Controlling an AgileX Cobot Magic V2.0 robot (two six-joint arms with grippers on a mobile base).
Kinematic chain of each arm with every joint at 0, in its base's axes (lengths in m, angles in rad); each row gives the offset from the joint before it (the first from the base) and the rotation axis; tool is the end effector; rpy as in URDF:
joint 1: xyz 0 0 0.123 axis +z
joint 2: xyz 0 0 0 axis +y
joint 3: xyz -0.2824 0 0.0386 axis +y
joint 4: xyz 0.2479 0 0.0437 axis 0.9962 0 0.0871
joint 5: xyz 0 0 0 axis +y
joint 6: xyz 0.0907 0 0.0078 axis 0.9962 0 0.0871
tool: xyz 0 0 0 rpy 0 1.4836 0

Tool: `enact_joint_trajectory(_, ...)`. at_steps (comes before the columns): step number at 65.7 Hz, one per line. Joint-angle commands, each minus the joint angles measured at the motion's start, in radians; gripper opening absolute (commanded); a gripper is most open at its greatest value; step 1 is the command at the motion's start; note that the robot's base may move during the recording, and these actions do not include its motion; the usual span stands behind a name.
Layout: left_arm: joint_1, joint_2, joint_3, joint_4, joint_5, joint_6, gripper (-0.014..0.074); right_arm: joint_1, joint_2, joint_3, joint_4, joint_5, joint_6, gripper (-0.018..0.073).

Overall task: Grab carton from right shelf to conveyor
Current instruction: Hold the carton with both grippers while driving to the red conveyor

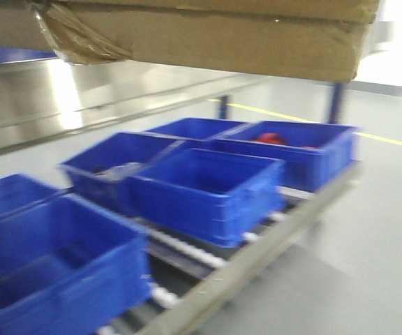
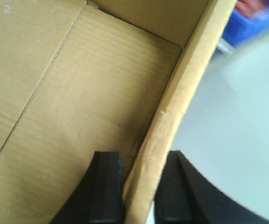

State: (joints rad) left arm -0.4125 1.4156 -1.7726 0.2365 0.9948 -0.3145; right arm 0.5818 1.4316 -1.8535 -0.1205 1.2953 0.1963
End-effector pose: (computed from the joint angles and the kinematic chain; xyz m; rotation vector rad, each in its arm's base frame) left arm 0.2711 -0.0991 0.4897 0.1217 2.0969 -0.1511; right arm 0.2324 0.1402 0.4854 -0.4345 2.3197 0.2288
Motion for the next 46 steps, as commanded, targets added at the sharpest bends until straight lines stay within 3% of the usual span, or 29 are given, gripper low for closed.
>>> enact_joint_trajectory(1, -0.021, -0.012, -0.004, -0.094, -0.102, 0.016, -0.0006, 0.012, -0.011, -0.006, 0.106, -0.074, -0.028, -0.0069)
enact_joint_trajectory(46, -0.021, -0.012, -0.004, -0.094, -0.102, 0.016, -0.0006, 0.012, -0.011, -0.006, 0.106, -0.074, -0.028, -0.0069)
